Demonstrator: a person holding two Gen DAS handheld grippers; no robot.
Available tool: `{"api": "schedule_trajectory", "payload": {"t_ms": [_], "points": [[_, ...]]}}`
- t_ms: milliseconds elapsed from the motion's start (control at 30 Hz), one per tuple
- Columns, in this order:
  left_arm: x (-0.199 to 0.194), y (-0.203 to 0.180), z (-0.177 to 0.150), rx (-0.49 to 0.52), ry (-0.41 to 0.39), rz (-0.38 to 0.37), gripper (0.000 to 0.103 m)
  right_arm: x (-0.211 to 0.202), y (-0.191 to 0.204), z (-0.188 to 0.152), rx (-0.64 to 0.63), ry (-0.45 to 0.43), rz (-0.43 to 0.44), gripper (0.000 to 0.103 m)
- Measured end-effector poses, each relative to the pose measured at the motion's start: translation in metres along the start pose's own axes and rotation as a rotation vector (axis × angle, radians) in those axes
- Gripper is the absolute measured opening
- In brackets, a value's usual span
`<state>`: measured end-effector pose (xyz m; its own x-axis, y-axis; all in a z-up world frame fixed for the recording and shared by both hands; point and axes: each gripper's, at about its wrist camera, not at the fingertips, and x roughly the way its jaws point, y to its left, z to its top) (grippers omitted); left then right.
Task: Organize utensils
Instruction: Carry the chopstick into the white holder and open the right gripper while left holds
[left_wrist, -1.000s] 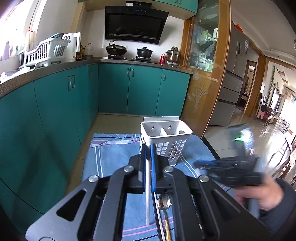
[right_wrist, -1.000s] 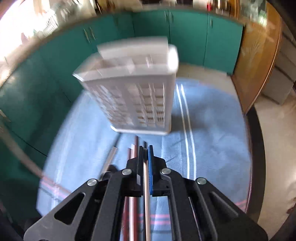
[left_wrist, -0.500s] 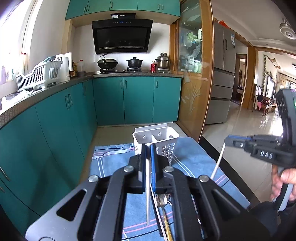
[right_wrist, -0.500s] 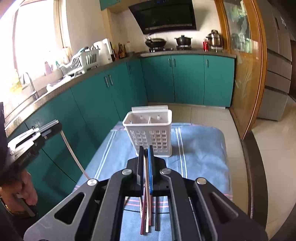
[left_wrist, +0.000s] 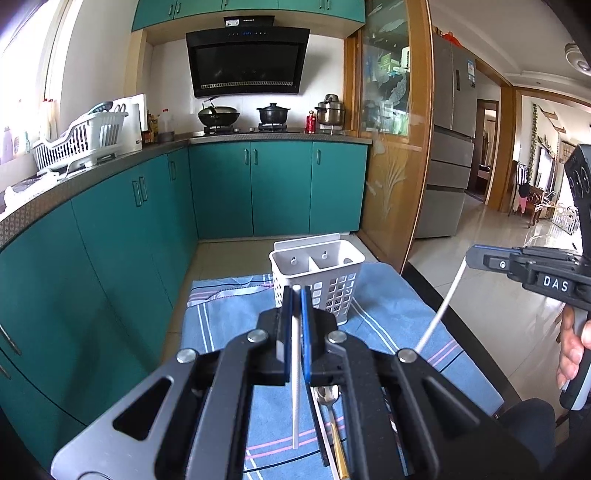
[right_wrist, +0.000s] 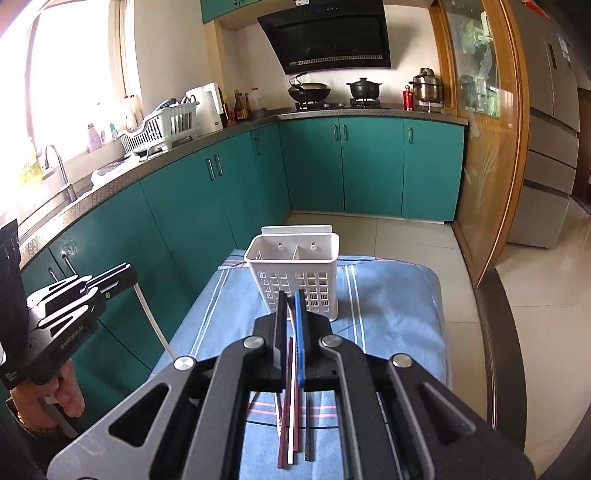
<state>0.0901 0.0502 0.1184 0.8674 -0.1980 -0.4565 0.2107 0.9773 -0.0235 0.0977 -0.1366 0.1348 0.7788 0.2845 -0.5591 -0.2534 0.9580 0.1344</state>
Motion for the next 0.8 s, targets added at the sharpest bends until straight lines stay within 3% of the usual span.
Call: {"api": "schedule_trajectory", "payload": {"t_ms": [267, 633, 800], "points": [[-0.002, 0.004, 0.001, -0.023, -0.009, -0.007, 0.004, 0.001, 0.006, 0.029, -0.028, -0.008, 0.004, 0.004], [0.001, 0.019, 0.001, -0.059, -0.009, -0.004, 0.004, -0.001, 0.01, 0.153, -0.02, -0.164, -0.017, 0.004], [0.002, 0.025, 0.001, -0.073, -0.008, -0.004, 0.004, 0.028, 0.011, 0.192, -0.011, -0.198, -0.061, 0.004]]}}
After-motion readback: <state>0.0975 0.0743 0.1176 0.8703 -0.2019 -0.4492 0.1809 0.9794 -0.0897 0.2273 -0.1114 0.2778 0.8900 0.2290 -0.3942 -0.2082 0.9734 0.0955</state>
